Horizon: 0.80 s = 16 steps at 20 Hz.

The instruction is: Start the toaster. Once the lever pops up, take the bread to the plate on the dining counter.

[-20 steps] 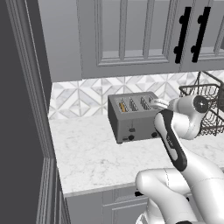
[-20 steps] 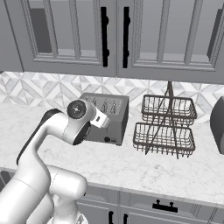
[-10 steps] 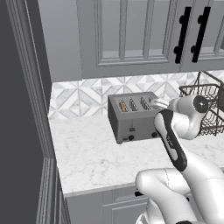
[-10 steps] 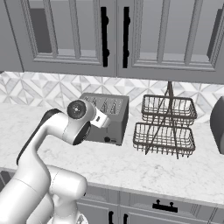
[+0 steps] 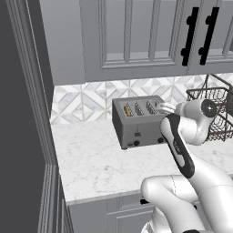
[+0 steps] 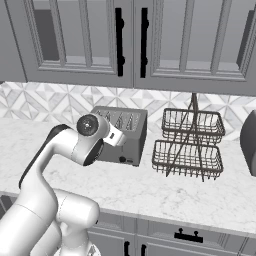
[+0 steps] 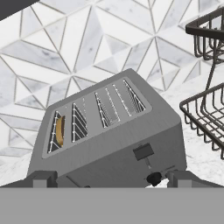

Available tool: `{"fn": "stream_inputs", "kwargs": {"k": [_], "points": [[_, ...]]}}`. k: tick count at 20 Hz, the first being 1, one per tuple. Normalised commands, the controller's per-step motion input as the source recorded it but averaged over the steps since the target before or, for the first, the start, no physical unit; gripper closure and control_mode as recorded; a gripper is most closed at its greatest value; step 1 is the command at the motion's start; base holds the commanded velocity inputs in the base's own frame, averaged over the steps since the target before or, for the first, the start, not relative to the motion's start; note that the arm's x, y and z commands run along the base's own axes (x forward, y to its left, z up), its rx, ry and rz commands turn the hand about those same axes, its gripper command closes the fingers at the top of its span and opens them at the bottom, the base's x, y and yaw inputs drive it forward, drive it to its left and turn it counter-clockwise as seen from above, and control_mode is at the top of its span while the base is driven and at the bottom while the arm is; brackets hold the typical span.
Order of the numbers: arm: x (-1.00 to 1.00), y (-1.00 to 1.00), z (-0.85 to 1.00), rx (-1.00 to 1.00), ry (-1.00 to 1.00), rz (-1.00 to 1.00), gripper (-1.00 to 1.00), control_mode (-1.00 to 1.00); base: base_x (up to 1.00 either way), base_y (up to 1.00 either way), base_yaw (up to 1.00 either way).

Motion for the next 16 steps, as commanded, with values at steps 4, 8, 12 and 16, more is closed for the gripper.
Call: {"fn": "stream_inputs", "kwargs": {"k": [4,8,12,16], "points": [[0.0,0.0,0.0,0.0,0.0,0.0,-1.0,-1.0,0.0,0.0,0.0],[0.0,0.0,0.0,0.0,0.0,0.0,-1.0,-1.0,0.0,0.0,0.0],[0.0,0.0,0.0,0.0,0.0,0.0,-1.0,-1.0,0.0,0.0,0.0],[0.0,0.0,0.0,0.0,0.0,0.0,-1.0,-1.0,0.0,0.0,0.0]]}}
